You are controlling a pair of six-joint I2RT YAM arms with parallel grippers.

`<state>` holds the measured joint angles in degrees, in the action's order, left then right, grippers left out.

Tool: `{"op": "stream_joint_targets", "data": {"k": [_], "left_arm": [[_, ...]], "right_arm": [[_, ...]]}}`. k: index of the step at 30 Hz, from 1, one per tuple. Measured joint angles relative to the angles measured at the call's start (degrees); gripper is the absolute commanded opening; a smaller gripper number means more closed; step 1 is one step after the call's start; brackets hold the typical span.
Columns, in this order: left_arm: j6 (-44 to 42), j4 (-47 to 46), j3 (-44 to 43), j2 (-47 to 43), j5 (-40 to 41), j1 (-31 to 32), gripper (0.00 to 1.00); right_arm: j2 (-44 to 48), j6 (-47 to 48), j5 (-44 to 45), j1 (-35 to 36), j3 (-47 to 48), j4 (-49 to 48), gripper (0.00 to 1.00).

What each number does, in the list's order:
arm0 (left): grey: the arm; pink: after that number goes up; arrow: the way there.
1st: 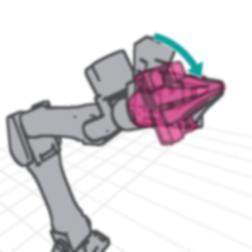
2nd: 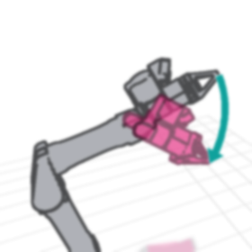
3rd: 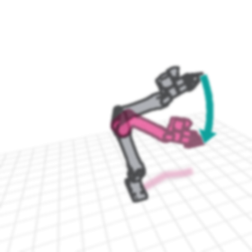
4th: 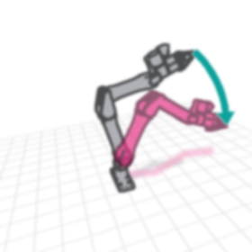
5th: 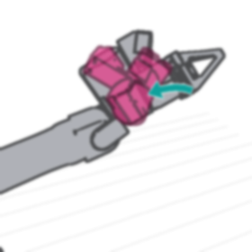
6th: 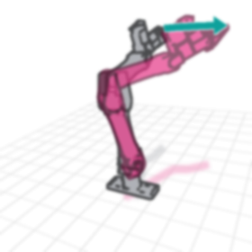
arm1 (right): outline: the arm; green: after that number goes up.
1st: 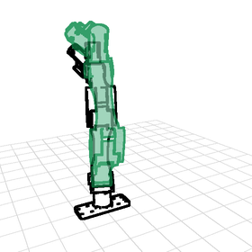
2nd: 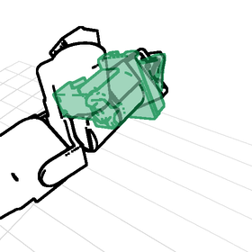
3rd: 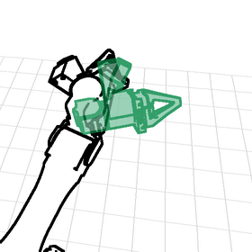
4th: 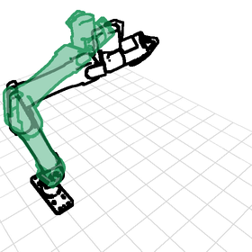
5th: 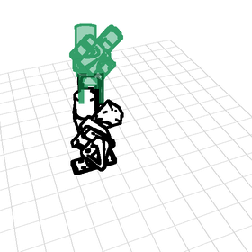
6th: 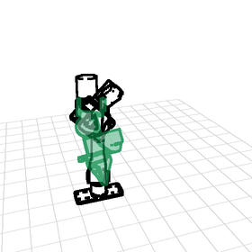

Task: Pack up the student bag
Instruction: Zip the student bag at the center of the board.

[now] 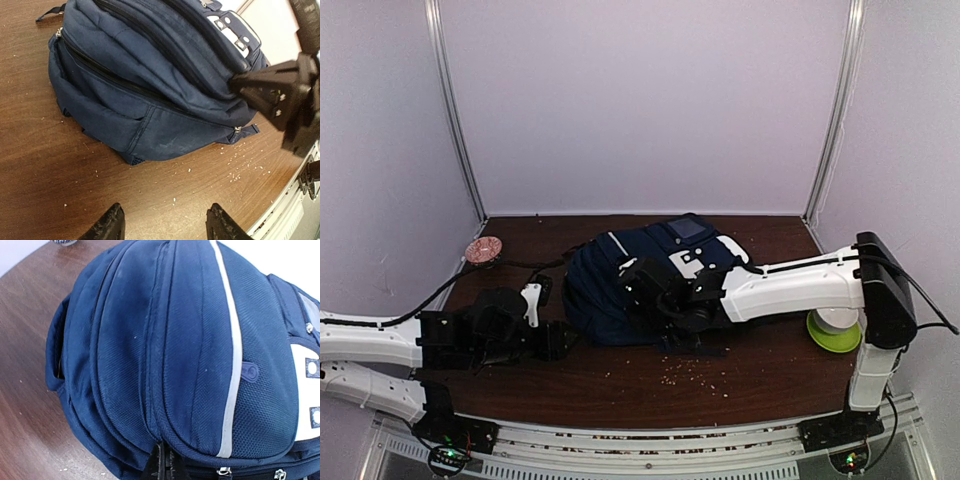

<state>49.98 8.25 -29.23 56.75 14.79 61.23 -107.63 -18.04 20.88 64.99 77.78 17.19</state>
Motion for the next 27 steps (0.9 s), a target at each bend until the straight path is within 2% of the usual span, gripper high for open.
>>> {"op": "stream_joint_targets", "data": {"k": [6,9,11,14,18,22,27], "left_arm": [[-1.0,-1.8,-0.3,2.2,-0.4,0.0,0.94],[-1.1,-2.7,-0.8,4.2,-0.8,0.0,0.94],[-1.2,-3.1,-1.4,5.2,-0.9,0.2,0.94],[-1.3,-4.4,-2.4,6.9,-1.4,0.4,0.94],[-1.6,-4.9,-5.9,10.9,-1.7,0.4,0.96],[-0.6,-4.5,-11.1,16.1,-2.7,-0.2,0.98],[5.1,-4.3,-16.6,21.7,-5.8,-2.5,0.98]], "right_arm": [[4.7,-2.4,-1.9,-1.2,0.0,0.3,0.02],[7.8,-3.9,-2.0,-2.0,-0.6,-0.4,0.26],[11.8,-5.2,-2.5,-2.4,-4.3,-2.7,0.38],[20.6,-7.7,-4.0,-2.9,-14.0,-5.7,0.47],[29.2,-12.0,-6.7,-3.1,-26.8,-11.9,0.50],[30.7,-16.4,-8.2,-3.1,-36.6,-17.0,0.51],[32.0,-20.2,-8.7,-3.0,-42.6,-19.6,0.51]]}}
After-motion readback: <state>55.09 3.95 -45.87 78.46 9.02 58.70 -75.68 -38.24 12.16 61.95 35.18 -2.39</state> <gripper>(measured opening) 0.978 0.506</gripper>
